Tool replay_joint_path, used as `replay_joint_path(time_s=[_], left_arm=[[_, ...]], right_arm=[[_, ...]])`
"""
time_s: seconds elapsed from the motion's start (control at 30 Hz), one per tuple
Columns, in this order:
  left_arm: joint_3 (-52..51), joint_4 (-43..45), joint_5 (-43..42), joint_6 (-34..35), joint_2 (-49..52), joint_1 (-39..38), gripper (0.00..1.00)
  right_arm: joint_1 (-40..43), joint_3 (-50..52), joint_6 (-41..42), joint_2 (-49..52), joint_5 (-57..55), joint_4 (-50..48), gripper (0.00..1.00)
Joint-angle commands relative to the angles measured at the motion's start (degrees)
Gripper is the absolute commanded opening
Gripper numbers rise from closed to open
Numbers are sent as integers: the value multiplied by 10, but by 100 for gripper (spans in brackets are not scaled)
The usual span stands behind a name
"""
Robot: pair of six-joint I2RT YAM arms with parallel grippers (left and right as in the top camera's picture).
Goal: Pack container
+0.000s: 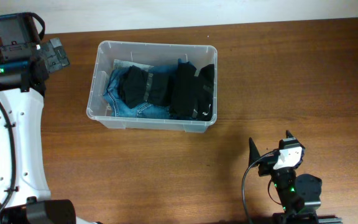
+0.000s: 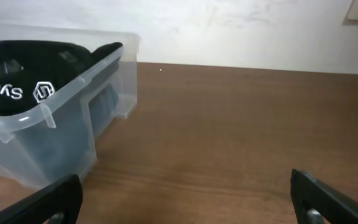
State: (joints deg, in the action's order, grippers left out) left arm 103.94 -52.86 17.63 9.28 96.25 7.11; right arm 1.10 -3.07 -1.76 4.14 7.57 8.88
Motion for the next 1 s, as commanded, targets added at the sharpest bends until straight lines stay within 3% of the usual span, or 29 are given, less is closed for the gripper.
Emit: replay_joint_path(time_s=[0.0,0.97], left_arm=[[6,1,6,1,4,2,99],[6,1,6,1,4,2,99]], right_arm=[[5,7,-4,-22,-15,-4,98],[5,7,-4,-39,-22,-4,98]])
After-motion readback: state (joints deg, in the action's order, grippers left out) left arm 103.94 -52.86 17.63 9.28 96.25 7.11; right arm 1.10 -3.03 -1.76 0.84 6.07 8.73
